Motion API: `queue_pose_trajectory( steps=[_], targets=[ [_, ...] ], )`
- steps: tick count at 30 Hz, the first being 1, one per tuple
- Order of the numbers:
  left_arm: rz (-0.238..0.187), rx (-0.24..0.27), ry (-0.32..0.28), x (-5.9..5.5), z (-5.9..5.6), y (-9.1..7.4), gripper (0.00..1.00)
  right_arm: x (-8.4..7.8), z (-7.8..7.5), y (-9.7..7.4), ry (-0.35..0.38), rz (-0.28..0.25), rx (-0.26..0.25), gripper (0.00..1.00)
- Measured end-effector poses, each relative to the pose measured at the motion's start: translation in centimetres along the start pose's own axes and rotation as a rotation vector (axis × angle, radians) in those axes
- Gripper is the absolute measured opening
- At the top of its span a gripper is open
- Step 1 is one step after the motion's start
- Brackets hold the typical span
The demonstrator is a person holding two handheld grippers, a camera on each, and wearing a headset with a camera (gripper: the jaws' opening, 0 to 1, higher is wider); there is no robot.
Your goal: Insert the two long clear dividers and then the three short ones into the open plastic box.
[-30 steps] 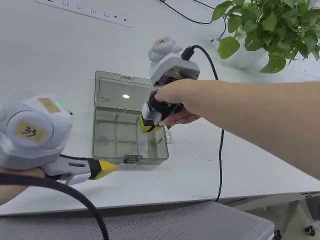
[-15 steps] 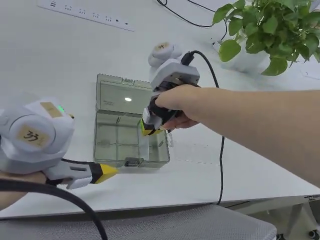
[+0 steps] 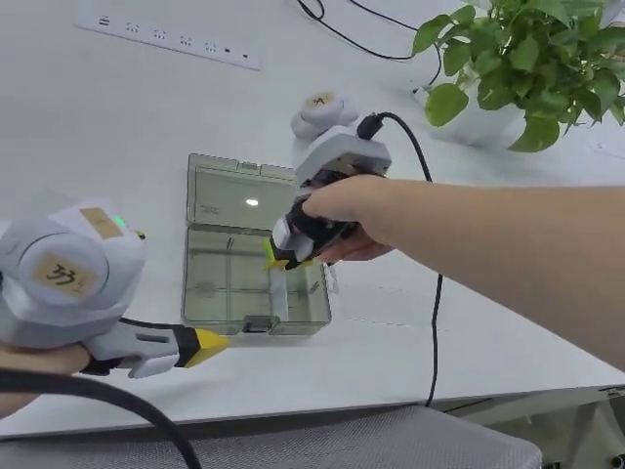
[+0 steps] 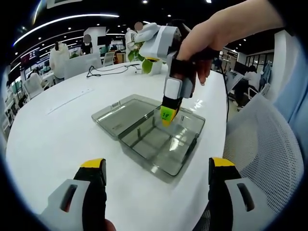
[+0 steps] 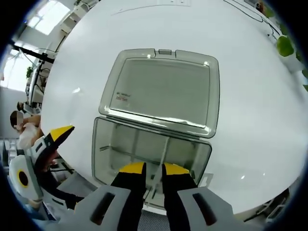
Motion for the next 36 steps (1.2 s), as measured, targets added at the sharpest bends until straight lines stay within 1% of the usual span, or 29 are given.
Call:
queue_pose_trajectory(
  steps=[3,4,5,6,7,10,11,12,14,16,17,18,19,20,21,22,23,24,25,27,28,29,30,31,32,33,34,35,36],
  targets=[
    [0.001,0.002,0.000,0.0,0.0,-0.1,0.90,0.4,0.3,-0.1,-0.011,-0.047,0.011,0.22],
    [0.000,0.002,-0.001,0.1,0.0,-0.1,0.90,0.4,0.3,-0.1,-0.011,-0.050,0.013,0.26],
    [0.000,0.002,-0.002,0.1,0.0,-0.1,0.90,0.4,0.6,0.1,-0.018,-0.051,0.036,0.30],
    [0.000,0.003,-0.001,0.1,0.0,-0.1,0.90,0.4,0.6,0.2,-0.014,-0.050,0.033,0.34],
    [0.002,0.005,0.000,0.1,0.0,-0.2,0.90,0.9,0.8,0.2,-0.033,-0.085,0.045,0.36],
    [0.002,0.008,-0.004,0.1,0.1,-0.3,0.90,0.6,1.3,0.2,-0.014,-0.085,0.076,0.44],
    [0.002,0.010,-0.006,0.0,0.1,-0.3,0.90,0.6,1.6,0.2,-0.019,-0.090,0.100,0.47],
    [0.003,0.012,-0.006,0.0,0.2,-0.4,0.90,0.7,1.6,0.1,-0.007,-0.104,0.101,0.49],
    [0.005,0.015,-0.009,0.0,0.2,-0.4,0.90,0.8,1.9,-0.2,-0.025,-0.140,0.113,0.54],
    [0.005,0.019,-0.015,-0.1,0.3,-0.5,0.90,0.7,2.2,-0.5,-0.052,-0.158,0.139,0.59],
    [0.004,0.021,-0.017,0.0,0.3,-0.6,0.90,0.6,2.0,-0.4,-0.047,-0.160,0.137,0.60],
    [0.001,0.023,-0.027,0.0,0.4,-0.7,0.90,0.9,2.2,-0.5,-0.072,-0.190,0.164,0.63],
    [0.000,0.024,-0.034,0.0,0.5,-0.7,0.90,0.6,2.1,-0.8,-0.062,-0.195,0.157,0.64],
    [-0.001,0.025,-0.041,0.0,0.5,-0.7,0.90,0.5,2.2,-1.0,-0.061,-0.203,0.163,0.65],
    [-0.003,0.030,-0.049,0.0,0.6,-0.7,0.90,0.4,2.5,-1.3,-0.064,-0.224,0.181,0.65],
    [-0.004,0.030,-0.052,0.1,0.6,-0.8,0.90,0.2,2.4,-1.5,-0.052,-0.226,0.183,0.65],
    [-0.006,0.033,-0.061,0.1,0.7,-0.8,0.90,0.3,2.2,-1.4,-0.056,-0.251,0.208,0.66],
    [-0.010,0.035,-0.070,0.2,0.7,-0.8,0.90,0.4,2.2,-1.5,-0.067,-0.270,0.216,0.67],
    [-0.012,0.036,-0.080,0.2,0.8,-0.9,0.90,0.1,2.0,-1.7,-0.063,-0.264,0.214,0.69],
    [-0.016,0.038,-0.097,0.3,0.8,-0.9,0.90,0.5,2.3,-2.0,-0.086,-0.309,0.255,0.70],
    [-0.018,0.040,-0.102,0.3,0.9,-1.0,0.90,0.5,2.2,-2.1,-0.073,-0.310,0.260,0.70],
    [-0.020,0.041,-0.112,0.4,1.0,-1.0,0.90,1.1,2.6,-2.5,-0.085,-0.367,0.290,0.71],
    [-0.023,0.043,-0.122,0.4,1.0,-1.1,0.90,0.9,2.4,-2.6,-0.074,-0.363,0.288,0.72],
    [-0.027,0.047,-0.130,0.5,1.1,-1.2,0.90,0.7,2.9,-3.0,-0.079,-0.375,0.315,0.73],
    [-0.028,0.048,-0.138,0.5,1.2,-1.3,0.90,0.8,3.2,-3.3,-0.088,-0.409,0.330,0.74],
    [-0.030,0.050,-0.144,0.5,1.2,-1.4,0.90,0.4,3.0,-3.3,-0.080,-0.402,0.329,0.75],
    [-0.034,0.055,-0.153,0.6,1.4,-1.5,0.90,0.5,3.2,-3.5,-0.086,-0.421,0.350,0.75],
    [-0.036,0.057,-0.161,0.6,1.5,-1.6,0.90,0.8,3.4,-3.8,-0.097,-0.459,0.367,0.77],
    [-0.038,0.060,-0.166,0.6,1.6,-1.7,0.90,0.4,3.2,-4.1,-0.091,-0.449,0.363,0.78]
  ],
)
Point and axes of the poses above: the centre of the closed fingertips' face, and the gripper's own axes: y roughly forward along the fingers, z roughly to its left, x roughly out of its top, the point moved 1 cm from there along -y, roughly backward along the fingers, and after that the axes turned 4 degrees about -y, right-handed, at the moved point
